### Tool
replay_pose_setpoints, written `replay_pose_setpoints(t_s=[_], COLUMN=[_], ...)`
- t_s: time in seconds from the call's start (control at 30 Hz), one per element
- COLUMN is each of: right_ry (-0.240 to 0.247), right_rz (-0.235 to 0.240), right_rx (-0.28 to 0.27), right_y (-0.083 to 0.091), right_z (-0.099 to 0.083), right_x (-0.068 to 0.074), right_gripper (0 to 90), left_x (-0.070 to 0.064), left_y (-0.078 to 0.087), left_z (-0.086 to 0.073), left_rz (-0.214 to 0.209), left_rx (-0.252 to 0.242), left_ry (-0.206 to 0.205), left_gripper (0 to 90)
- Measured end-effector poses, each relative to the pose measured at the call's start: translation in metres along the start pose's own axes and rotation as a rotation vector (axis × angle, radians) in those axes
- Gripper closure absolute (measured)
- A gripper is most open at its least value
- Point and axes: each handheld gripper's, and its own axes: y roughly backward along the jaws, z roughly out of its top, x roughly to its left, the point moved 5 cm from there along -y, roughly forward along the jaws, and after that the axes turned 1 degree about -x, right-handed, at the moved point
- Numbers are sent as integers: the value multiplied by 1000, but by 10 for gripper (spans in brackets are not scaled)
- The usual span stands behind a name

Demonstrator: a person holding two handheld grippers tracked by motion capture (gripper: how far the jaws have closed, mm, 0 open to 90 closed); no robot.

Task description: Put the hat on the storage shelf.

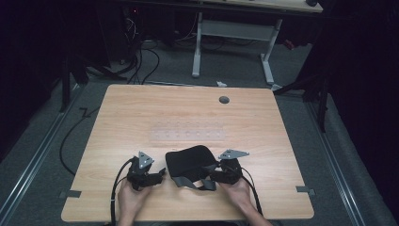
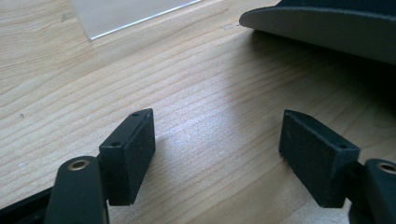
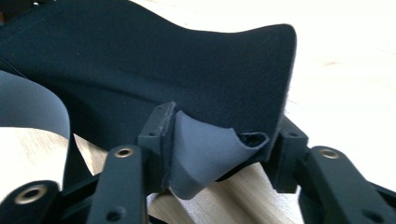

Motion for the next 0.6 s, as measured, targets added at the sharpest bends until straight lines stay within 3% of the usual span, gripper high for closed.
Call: replay_pose_setpoints(t_s=[0.13,0.47,0.6], right_ry=[3,-70,-89], right_rz=[0,117,131], right_rx=[-11,-34,-45], right_y=[-3,-6,-5], right_z=[-2,-2,0], right_x=[1,0,0], right_gripper=[611,764,796], left_x=[0,-1,-1], left_y=[0,0,0], left_z=[0,-1,-1], left_rz=[0,-10,-10], left_rx=[-1,8,8], left_ry=[-1,-4,-3], left_gripper=[272,258,258])
